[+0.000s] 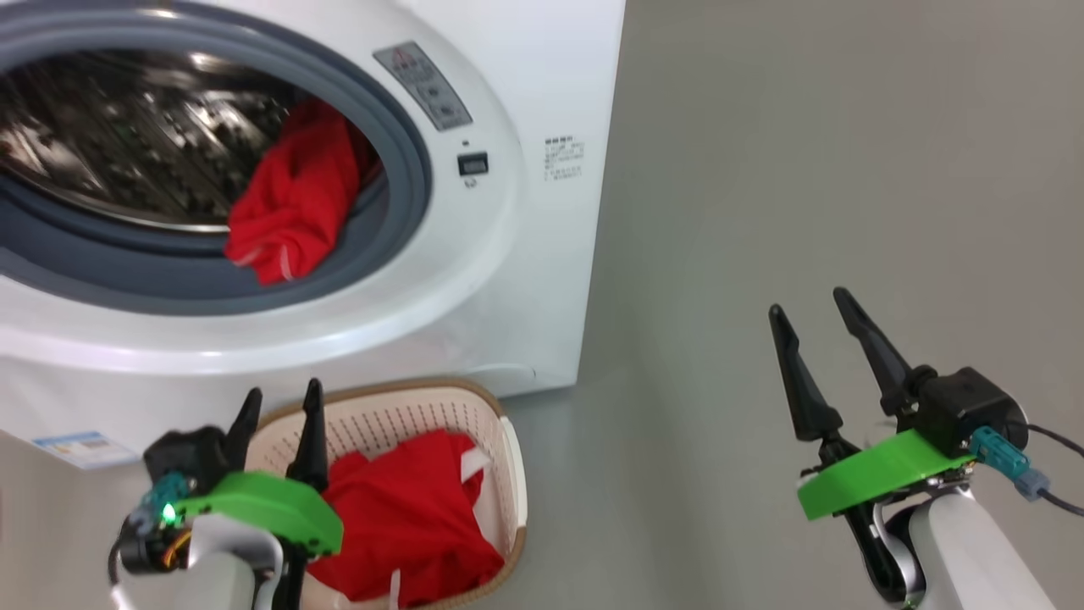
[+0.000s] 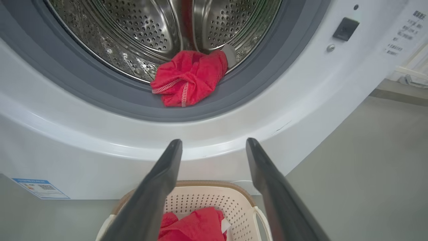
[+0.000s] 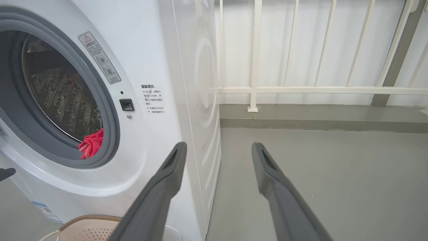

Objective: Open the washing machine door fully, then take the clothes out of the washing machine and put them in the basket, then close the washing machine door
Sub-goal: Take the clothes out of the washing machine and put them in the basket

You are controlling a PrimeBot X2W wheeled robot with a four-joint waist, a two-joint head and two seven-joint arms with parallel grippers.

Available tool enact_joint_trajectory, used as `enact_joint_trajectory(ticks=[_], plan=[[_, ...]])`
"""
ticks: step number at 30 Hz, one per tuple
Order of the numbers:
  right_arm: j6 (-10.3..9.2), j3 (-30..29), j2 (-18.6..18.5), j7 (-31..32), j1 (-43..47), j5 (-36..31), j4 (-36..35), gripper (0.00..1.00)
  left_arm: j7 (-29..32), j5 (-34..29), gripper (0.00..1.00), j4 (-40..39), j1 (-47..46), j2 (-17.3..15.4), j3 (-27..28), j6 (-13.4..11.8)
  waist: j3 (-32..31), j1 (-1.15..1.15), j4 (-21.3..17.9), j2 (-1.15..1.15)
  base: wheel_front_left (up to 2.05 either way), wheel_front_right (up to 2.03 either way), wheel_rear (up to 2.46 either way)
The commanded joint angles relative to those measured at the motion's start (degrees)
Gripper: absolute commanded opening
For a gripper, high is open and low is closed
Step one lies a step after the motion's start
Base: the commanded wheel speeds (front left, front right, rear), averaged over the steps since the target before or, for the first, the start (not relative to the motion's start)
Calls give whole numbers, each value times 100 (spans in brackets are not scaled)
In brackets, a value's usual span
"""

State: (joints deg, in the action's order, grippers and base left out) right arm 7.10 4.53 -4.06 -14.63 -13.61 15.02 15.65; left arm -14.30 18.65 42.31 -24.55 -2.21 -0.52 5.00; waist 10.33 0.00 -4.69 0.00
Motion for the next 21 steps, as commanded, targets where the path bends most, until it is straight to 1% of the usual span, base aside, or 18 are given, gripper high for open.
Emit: enact_joint_trajectory(ticks=[1, 7, 10, 13, 17, 21], plan=[[39, 103, -40, -37, 52, -4, -168, 100, -69, -47, 100, -274, 143, -109, 192, -52, -309, 0, 63, 0, 0, 0, 0], [39, 31, -29, -37, 268, -67, -211, 100, -69, -186, 100, -1133, 743, -93, 258, -94, -620, 0, 81, 0, 0, 0, 0], [39, -15, -25, -37, 376, -88, -229, 100, -69, -406, 100, -1669, 1048, -108, 280, -177, -734, 0, 90, 0, 0, 0, 0], [39, -60, -18, -37, 466, -103, -257, 100, -70, -418, 100, -2130, 1315, -98, 351, -171, -816, 0, 108, 0, 0, 0, 0], [39, -103, -7, -37, 579, -95, -300, 100, -70, -450, 100, -2410, 1577, -88, 382, -195, -882, 0, 131, 0, 0, 0, 0], [39, -133, 6, -37, 660, -85, -326, 100, -70, -465, 100, -2531, 1719, -83, 398, -207, -918, 0, 135, 0, 0, 0, 0]])
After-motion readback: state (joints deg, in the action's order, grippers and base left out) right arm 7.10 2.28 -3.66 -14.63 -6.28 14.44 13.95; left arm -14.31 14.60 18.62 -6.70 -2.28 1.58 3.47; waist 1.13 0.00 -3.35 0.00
